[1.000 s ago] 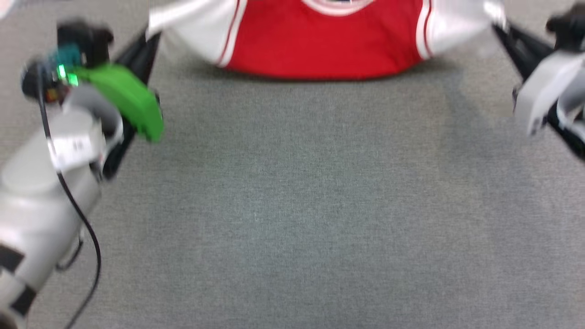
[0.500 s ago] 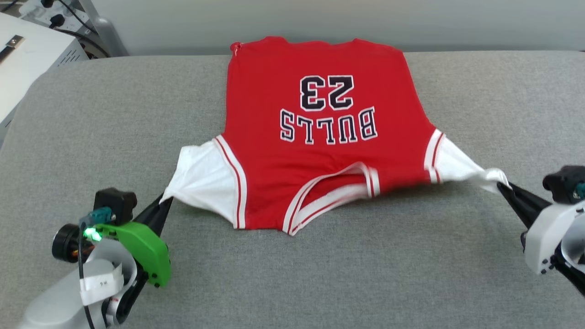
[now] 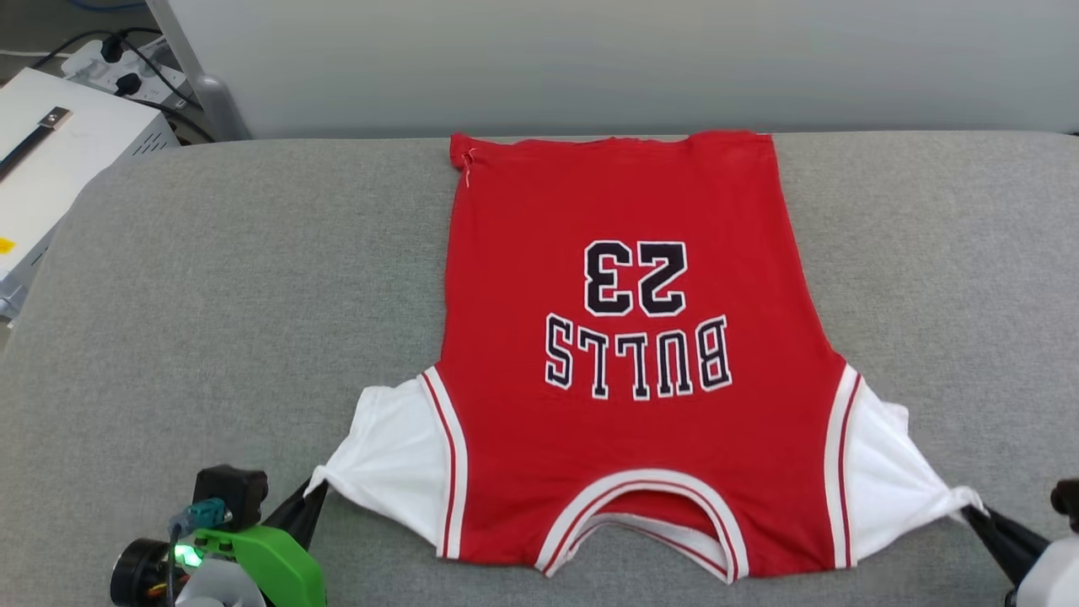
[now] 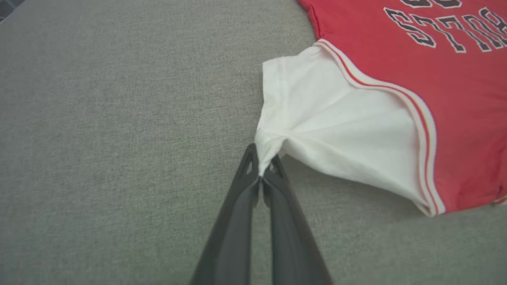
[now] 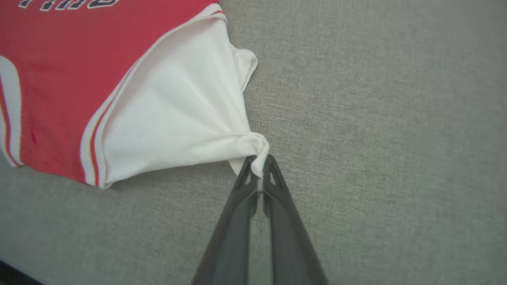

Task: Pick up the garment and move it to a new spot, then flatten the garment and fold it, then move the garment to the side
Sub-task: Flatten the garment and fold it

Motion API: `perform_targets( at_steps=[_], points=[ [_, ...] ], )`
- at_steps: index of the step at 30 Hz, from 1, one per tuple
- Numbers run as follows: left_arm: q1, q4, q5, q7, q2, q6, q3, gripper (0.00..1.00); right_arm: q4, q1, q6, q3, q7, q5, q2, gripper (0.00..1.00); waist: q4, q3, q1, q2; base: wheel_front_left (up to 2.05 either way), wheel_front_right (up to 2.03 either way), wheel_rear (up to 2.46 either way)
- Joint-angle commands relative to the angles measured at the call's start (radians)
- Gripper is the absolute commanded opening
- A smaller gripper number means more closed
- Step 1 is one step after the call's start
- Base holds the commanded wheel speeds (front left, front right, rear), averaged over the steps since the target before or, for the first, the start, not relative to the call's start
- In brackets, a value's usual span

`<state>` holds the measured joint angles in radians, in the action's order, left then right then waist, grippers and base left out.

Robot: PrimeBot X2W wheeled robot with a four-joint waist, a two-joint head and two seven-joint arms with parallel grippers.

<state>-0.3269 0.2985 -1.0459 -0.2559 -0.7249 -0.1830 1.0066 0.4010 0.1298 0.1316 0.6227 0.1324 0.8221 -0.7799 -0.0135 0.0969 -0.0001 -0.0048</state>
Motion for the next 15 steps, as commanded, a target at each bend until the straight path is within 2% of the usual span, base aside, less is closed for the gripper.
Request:
perform_targets(
  at_steps=[1,7,13,14,15],
  points=[
    [0.027,-0.008,-0.004,-0.006,-0.017,-0.015,0.000,0.00,-0.013,-0.054,-0.001,-0.025,-0.019,-0.003,0.007,0.00,0.005,-0.005,0.0001,0.0048,0.00,0.00,0.00],
    [0.069,-0.048,-0.007,0.001,-0.026,-0.038,0.016,0.00,-0.068,-0.190,-0.001,-0.135,-0.097,-0.049,0.028,0.00,0.013,-0.007,0.0001,0.0048,0.00,0.00,0.00],
    [0.066,-0.079,0.003,0.009,-0.025,-0.058,0.023,0.00,-0.132,-0.255,-0.001,-0.224,-0.194,-0.084,0.065,0.00,0.023,-0.001,0.0001,0.0048,0.00,0.00,0.00],
    [0.062,-0.085,0.007,0.010,-0.024,-0.062,0.023,0.00,-0.145,-0.262,-0.001,-0.240,-0.209,-0.089,0.075,0.03,0.025,0.000,0.0001,0.0048,0.00,0.00,0.00],
    [0.059,-0.090,0.010,0.010,-0.023,-0.065,0.024,0.00,-0.156,-0.266,-0.001,-0.255,-0.218,-0.094,0.081,0.11,0.026,0.002,0.0001,0.0048,0.00,0.00,0.00]
  ],
)
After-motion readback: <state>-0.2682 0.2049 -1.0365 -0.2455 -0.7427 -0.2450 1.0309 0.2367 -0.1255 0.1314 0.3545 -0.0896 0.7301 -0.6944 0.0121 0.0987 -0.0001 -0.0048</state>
